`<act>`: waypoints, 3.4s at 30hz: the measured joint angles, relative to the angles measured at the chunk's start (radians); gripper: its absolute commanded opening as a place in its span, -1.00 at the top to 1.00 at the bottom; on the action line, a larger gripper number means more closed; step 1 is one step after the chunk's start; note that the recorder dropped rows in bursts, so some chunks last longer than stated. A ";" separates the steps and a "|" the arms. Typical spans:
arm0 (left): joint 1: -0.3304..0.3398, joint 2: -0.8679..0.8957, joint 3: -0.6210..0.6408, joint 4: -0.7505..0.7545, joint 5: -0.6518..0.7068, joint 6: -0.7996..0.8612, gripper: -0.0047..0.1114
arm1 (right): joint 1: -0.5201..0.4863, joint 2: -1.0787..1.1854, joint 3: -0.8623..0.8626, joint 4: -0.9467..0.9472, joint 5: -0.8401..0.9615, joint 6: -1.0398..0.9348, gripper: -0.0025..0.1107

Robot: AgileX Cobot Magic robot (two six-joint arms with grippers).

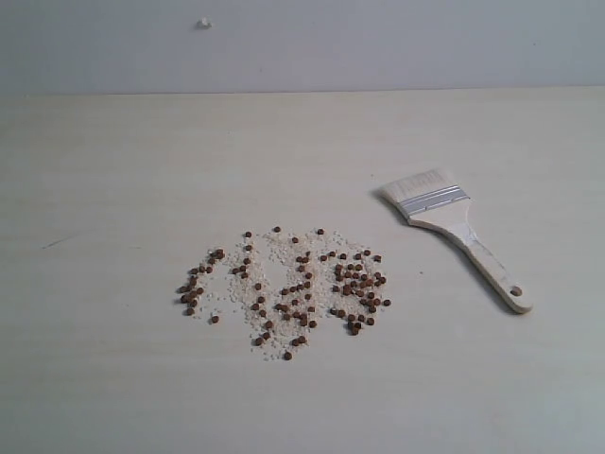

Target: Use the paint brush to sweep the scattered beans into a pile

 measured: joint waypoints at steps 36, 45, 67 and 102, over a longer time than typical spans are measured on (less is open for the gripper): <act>0.000 0.000 0.000 0.000 0.008 -0.002 0.92 | 0.200 1.681 -0.806 -0.041 0.976 -0.626 -0.10; 0.000 0.000 0.000 0.000 0.008 -0.002 0.92 | 0.200 1.761 -0.810 -0.041 0.915 -0.636 -0.09; 0.000 0.000 0.000 0.000 0.008 -0.015 0.92 | 0.200 1.829 -0.824 0.035 0.862 -0.667 -0.06; 0.000 0.000 0.000 0.000 0.008 -0.017 0.92 | 0.200 1.874 -0.937 0.022 1.041 -0.667 -0.04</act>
